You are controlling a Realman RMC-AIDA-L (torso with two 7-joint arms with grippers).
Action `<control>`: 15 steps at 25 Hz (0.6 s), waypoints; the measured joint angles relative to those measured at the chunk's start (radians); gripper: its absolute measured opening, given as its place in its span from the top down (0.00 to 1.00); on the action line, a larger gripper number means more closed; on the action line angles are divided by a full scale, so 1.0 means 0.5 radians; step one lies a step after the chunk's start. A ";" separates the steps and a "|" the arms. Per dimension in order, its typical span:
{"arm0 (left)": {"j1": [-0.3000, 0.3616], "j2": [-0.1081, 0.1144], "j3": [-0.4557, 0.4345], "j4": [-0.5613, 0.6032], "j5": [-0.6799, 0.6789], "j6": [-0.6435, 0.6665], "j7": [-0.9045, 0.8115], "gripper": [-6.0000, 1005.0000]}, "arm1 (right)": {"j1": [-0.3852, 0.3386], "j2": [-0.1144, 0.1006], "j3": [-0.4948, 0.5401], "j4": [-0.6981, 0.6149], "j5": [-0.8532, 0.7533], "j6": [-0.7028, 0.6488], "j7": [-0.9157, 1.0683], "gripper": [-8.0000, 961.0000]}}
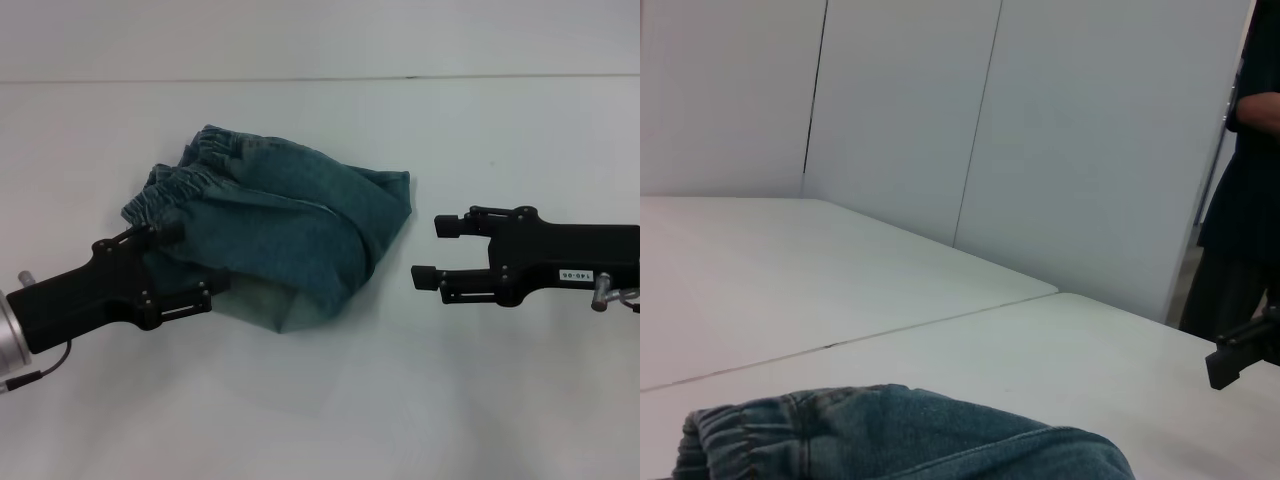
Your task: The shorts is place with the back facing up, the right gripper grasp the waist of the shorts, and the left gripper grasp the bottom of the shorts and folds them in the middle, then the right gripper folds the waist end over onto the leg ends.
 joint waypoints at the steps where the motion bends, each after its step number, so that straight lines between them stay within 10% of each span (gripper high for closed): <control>1: 0.000 -0.001 0.001 0.000 0.000 0.002 0.000 0.05 | 0.000 0.000 -0.003 0.008 0.001 0.001 0.000 0.09; 15: -0.002 0.001 0.004 0.006 0.003 0.017 -0.020 0.06 | 0.000 0.000 -0.008 0.043 0.060 0.023 0.001 0.05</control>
